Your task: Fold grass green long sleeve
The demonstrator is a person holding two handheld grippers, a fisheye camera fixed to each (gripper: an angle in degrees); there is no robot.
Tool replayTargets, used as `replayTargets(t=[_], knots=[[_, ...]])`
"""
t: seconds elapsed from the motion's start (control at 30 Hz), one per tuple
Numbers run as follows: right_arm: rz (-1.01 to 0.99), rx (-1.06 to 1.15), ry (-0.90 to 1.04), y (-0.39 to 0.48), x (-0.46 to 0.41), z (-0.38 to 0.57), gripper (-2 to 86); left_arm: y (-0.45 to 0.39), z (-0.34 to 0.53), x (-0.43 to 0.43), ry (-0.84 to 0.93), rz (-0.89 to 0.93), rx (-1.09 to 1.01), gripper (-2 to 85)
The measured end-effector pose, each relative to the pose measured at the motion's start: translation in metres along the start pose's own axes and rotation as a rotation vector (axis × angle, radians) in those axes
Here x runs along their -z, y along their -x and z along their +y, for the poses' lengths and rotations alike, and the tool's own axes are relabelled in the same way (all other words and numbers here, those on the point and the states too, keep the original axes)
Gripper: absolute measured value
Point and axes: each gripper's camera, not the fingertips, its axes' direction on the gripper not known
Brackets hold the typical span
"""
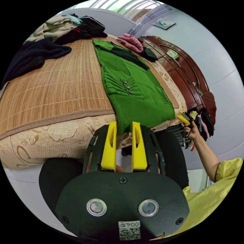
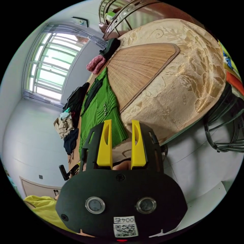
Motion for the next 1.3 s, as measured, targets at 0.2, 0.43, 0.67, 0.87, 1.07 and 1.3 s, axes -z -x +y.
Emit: replayTargets(t=[0.2, 0.43, 0.67, 0.87, 1.07, 1.3], knots=[[-0.043, 0.025, 0.032, -0.023, 0.0, 0.011, 11.6, 0.006, 0.032, -0.024, -0.002, 0.035, -0.005, 9.1], [-0.087, 0.077, 0.091, -0.034, 0.008, 0.032, 11.0, 0.017, 0.065, -0.049, 0.005, 0.064, -0.012, 8.9], [-0.069, 0.127, 0.133, -0.033, 0.009, 0.047, 5.9, 0.036, 0.094, -0.076, 0.006, 0.064, 0.01, 5.2], [-0.061, 0.128, 0.136, -0.028, 0.016, 0.057, 4.0, 0.051, 0.104, -0.109, 0.069, 0.086, -0.022, 2.5], [-0.184, 0.079, 0.09, 0.003, 0.043, 0.063, 2.9, 0.103, 0.12, -0.098, 0.001, 0.282, 0.09, 1.8], [-0.273, 0.135, 0.11, 0.058, 0.066, 0.081, 2.0, 0.165, 0.125, -0.057, -0.074, 0.354, 0.076, 1.6]])
